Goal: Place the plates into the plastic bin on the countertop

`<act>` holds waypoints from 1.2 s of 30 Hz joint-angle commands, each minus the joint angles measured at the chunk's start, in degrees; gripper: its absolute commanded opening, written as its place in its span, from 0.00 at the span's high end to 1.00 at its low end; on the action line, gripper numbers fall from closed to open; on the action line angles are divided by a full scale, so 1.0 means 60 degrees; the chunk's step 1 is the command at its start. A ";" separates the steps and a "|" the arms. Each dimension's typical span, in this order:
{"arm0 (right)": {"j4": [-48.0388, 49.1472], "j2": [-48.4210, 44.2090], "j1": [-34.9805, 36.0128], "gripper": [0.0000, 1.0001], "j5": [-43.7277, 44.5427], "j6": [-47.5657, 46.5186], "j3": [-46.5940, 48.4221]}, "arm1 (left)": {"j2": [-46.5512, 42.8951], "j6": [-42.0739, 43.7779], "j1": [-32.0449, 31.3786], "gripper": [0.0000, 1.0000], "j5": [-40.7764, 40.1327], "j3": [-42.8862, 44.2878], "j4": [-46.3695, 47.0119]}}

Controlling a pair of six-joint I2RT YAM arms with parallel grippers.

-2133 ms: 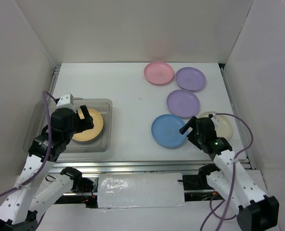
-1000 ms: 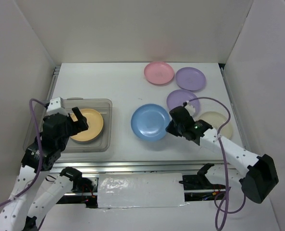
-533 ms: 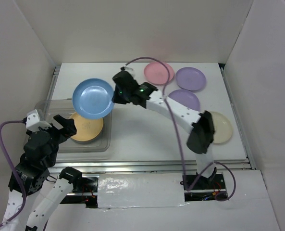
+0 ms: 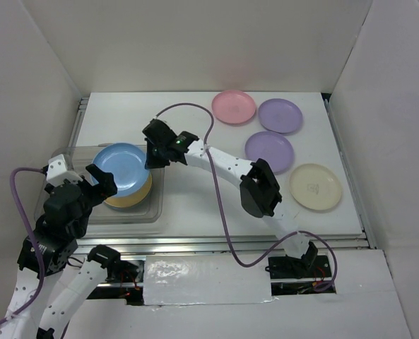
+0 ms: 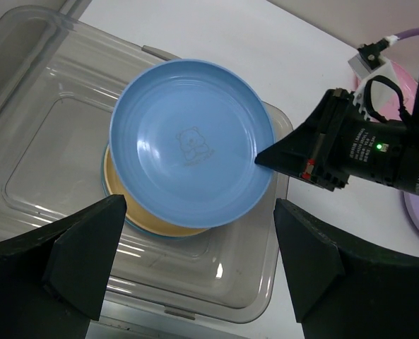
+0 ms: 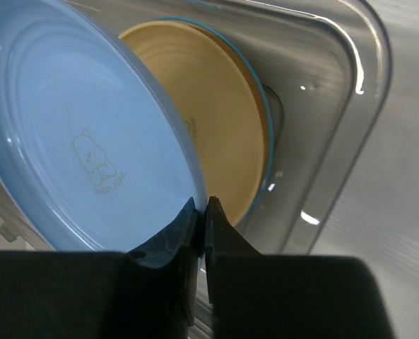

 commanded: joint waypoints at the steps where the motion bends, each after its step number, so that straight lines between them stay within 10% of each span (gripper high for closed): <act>1: 0.0675 0.0388 0.0119 0.88 -0.0514 0.0117 0.0594 | -0.0012 0.0158 0.0002 0.01 0.0094 0.0140 0.0366; 13: 0.1715 -0.2561 0.0222 0.00 0.0655 -0.0117 -0.1333 | 0.0002 0.0231 0.0002 0.01 0.0197 0.0155 0.0395; 22: -0.0065 -0.8770 -0.1446 0.00 0.3862 0.0350 -0.6094 | 0.0789 0.0600 0.0017 0.01 0.2597 0.0008 0.1304; 30: -0.1095 -1.4223 -0.3789 0.00 0.3911 0.0471 -1.0009 | 0.6017 -0.1596 -0.0376 0.01 0.6742 0.0095 0.5006; 36: -0.1856 -1.4948 -0.5238 0.00 0.2974 -0.0438 -1.0099 | 1.0631 -0.1995 -0.1958 0.01 0.6087 0.2977 0.5684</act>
